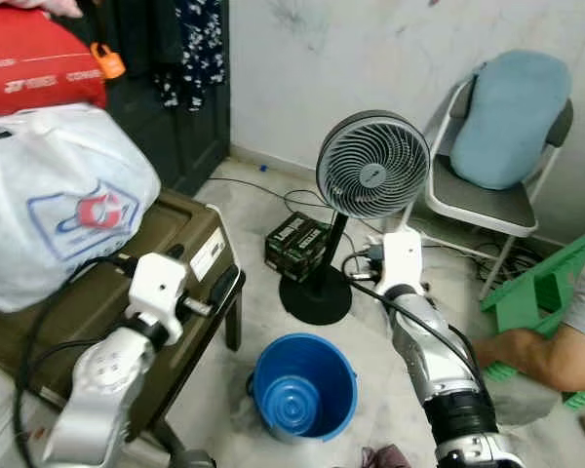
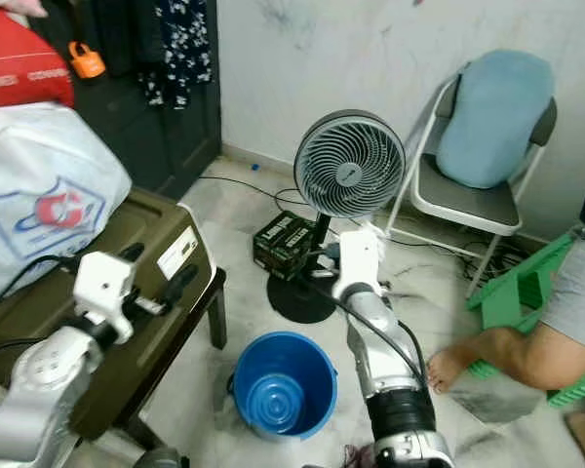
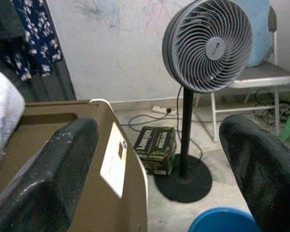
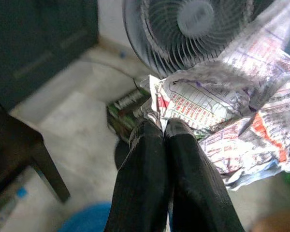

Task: Clean up the room

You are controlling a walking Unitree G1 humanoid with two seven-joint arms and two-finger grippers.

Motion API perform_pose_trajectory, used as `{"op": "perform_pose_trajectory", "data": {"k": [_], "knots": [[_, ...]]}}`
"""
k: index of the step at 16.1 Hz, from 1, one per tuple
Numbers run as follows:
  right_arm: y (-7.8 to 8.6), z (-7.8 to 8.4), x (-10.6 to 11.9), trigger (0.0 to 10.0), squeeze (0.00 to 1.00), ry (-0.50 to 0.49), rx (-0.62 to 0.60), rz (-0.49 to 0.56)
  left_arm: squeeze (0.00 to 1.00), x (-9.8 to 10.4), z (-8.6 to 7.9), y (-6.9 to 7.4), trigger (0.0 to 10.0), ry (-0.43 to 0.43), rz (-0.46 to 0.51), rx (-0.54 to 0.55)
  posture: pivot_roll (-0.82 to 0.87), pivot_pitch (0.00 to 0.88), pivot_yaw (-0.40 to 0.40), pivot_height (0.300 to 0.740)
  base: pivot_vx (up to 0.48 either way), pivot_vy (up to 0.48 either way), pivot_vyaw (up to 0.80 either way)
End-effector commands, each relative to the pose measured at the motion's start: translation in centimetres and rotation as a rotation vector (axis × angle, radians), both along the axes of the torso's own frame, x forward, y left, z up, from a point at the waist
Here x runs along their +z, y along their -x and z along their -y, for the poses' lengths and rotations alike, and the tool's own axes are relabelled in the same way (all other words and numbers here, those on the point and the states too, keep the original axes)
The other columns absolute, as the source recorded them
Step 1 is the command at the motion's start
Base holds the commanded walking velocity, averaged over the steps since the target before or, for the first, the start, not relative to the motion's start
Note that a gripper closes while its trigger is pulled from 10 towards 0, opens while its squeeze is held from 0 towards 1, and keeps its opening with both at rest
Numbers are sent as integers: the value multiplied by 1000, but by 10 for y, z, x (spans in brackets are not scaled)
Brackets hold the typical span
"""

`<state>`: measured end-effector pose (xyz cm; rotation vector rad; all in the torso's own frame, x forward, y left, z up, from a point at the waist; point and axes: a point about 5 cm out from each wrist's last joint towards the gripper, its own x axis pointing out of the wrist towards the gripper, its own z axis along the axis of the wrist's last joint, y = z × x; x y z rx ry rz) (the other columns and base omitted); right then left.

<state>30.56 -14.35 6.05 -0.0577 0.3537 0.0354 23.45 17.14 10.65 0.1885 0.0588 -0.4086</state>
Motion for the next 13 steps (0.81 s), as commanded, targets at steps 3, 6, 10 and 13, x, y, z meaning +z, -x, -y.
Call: {"op": "perform_pose_trajectory", "data": {"k": [3,6,10,13], "knots": [[2,13,-20,10000,0,-9,-131,-124,0,9,2,13,10000,-82,13,-123,119,81,-121,740,0,0,0],[2,15,-31,10000,0,8,-166,-189,0,17,-2,34,10000,-115,-6,-176,161,127,-110,740,0,0,0],[0,14,-45,10000,0,2,-202,-250,0,27,-7,53,10000,-130,-27,-118,212,194,-62,740,0,0,0],[-6,12,-47,10000,0,-23,-218,-255,0,39,-11,63,10000,-164,-43,-130,262,238,-19,740,0,0,0]]}}
